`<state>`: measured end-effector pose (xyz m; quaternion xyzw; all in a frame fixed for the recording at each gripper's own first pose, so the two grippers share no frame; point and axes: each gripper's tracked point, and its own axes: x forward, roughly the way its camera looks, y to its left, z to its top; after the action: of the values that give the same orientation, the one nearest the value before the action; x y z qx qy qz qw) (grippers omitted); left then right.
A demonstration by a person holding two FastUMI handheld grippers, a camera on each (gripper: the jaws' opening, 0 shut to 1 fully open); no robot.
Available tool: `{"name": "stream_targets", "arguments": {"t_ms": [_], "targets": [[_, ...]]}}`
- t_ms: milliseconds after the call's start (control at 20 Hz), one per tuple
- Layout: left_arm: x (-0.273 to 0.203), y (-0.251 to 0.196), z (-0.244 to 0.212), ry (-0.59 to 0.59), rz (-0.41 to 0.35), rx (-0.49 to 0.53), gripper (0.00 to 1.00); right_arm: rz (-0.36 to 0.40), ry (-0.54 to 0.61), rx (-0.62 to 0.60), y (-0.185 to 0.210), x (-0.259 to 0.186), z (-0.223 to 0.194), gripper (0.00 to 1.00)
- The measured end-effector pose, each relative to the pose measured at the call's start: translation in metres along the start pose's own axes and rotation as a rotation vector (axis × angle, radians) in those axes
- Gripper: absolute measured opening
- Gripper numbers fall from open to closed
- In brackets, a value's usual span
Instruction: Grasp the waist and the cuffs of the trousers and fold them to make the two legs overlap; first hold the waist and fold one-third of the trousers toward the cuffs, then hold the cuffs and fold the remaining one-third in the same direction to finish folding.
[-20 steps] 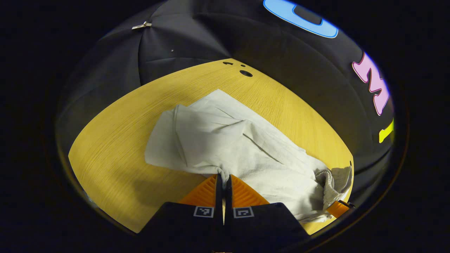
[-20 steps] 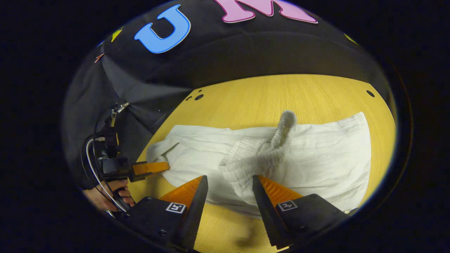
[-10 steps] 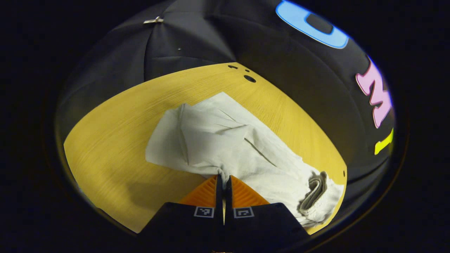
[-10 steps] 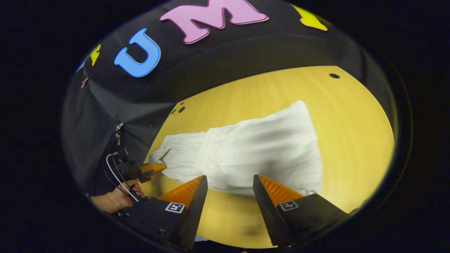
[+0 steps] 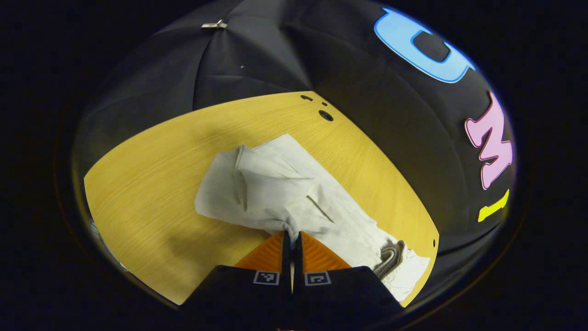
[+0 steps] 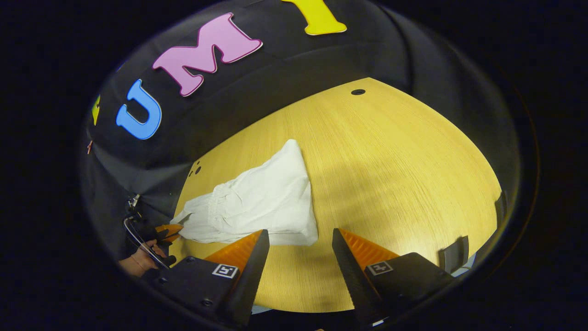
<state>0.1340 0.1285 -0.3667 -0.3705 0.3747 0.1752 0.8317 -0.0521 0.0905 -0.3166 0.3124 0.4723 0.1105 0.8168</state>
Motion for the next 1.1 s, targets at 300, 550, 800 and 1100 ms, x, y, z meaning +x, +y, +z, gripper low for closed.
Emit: {"name": "stream_targets", "arguments": {"t_ms": [300,550,800,1100], "targets": [[-0.024,-0.056,0.023,-0.073,-0.051,0.097,0.06,0.023,0.005,0.016,-0.011,0.007,0.002,0.86],[-0.053,-0.146,0.022,-0.131,-0.146,0.272,0.05,0.045,-0.011,0.052,-0.022,0.011,0.011,0.86],[-0.073,-0.258,-0.038,-0.127,-0.290,0.555,0.05,0.042,0.003,0.075,-0.042,0.008,0.011,0.86],[-0.048,-0.305,-0.161,0.049,-0.352,0.663,0.05,0.046,0.012,0.080,-0.055,0.000,0.012,0.86]]}}
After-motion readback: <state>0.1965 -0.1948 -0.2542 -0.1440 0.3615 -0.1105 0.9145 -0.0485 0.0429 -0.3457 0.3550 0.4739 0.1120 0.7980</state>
